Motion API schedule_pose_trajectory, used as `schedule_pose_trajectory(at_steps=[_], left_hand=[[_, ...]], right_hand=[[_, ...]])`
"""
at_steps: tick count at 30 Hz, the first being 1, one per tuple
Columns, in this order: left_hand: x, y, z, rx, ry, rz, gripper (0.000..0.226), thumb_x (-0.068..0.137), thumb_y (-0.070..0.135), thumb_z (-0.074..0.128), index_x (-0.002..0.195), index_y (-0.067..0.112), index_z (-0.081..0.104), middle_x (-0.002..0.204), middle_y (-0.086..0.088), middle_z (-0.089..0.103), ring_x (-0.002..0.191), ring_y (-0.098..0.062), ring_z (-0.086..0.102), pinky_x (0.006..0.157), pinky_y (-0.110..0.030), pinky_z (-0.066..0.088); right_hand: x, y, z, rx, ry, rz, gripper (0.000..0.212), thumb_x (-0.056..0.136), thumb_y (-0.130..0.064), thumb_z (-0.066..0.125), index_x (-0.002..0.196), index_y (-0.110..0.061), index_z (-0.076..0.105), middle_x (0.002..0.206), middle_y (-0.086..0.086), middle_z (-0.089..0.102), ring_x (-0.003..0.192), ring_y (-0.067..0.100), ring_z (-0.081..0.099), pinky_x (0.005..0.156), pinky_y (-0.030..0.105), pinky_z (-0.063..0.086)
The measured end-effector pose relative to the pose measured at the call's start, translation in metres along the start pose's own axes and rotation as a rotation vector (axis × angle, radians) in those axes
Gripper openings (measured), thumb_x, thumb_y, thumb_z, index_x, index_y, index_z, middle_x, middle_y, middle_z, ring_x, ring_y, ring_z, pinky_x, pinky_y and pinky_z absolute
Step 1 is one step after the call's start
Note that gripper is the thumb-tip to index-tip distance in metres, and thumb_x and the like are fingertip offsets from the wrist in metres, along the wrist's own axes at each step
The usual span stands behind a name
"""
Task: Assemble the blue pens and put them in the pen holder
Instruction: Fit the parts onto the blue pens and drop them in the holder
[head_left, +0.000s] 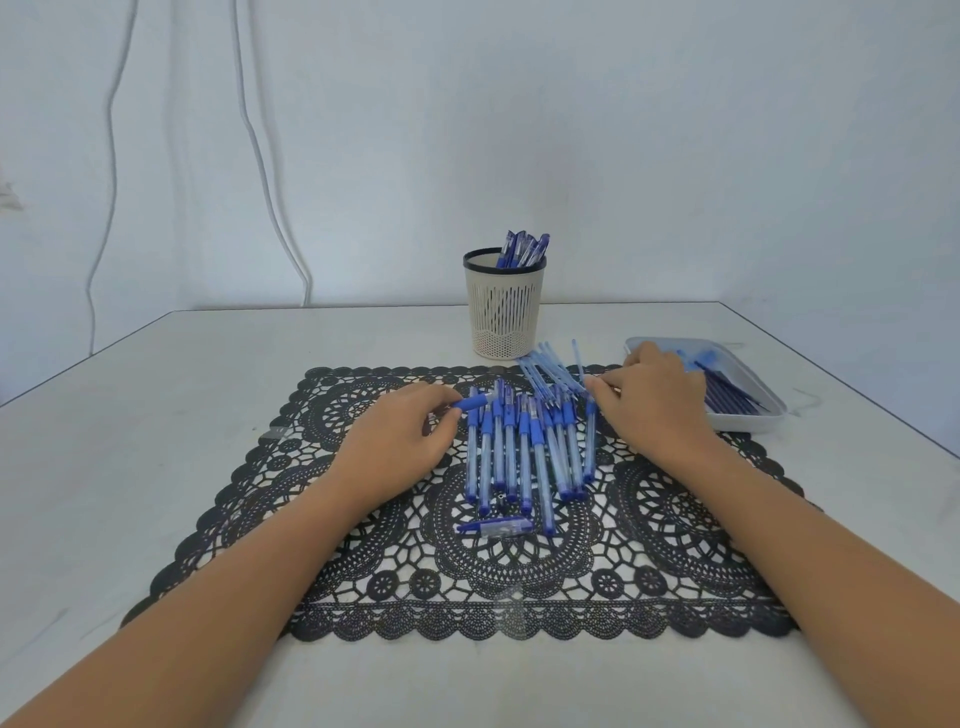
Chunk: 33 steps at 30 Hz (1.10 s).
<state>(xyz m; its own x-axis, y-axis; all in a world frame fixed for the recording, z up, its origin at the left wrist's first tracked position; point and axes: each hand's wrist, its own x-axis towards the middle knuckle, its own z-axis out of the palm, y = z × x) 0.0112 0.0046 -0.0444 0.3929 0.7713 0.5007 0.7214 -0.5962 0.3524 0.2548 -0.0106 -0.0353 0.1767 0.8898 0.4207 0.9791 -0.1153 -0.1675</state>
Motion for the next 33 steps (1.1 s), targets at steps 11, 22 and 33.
schedule_pose_trajectory(at_steps=[11,22,33], left_hand=[[0.0,0.0,0.0,-0.025,0.022,-0.003,0.024,0.092,0.025,0.051,0.113,0.018,0.062,0.094,0.009,0.062,0.078,-0.011,0.057,0.073,-0.029,0.048],[0.001,-0.001,0.001,-0.016,0.008,0.014,0.025,0.092,0.025,0.051,0.113,0.017,0.062,0.093,0.01,0.061,0.077,-0.012,0.058,0.072,-0.028,0.048],[0.0,0.0,0.001,-0.012,0.005,0.016,0.025,0.092,0.025,0.051,0.113,0.017,0.062,0.094,0.009,0.062,0.077,-0.012,0.057,0.073,-0.03,0.048]], right_hand=[[0.018,0.057,-0.017,0.018,0.026,0.338,0.021,0.092,-0.028,0.044,0.093,-0.02,0.064,0.11,0.012,0.059,0.106,0.033,0.049,0.086,0.039,0.035],[0.026,0.063,-0.007,0.081,-0.238,0.338,0.026,0.081,-0.041,0.062,0.084,-0.017,0.072,0.092,-0.002,0.064,0.09,0.024,0.056,0.095,0.044,0.039],[0.026,0.059,-0.006,0.036,-0.181,0.37,0.03,0.081,-0.022,0.058,0.058,-0.017,0.039,0.061,0.001,0.048,0.068,0.023,0.049,0.074,0.036,0.037]])
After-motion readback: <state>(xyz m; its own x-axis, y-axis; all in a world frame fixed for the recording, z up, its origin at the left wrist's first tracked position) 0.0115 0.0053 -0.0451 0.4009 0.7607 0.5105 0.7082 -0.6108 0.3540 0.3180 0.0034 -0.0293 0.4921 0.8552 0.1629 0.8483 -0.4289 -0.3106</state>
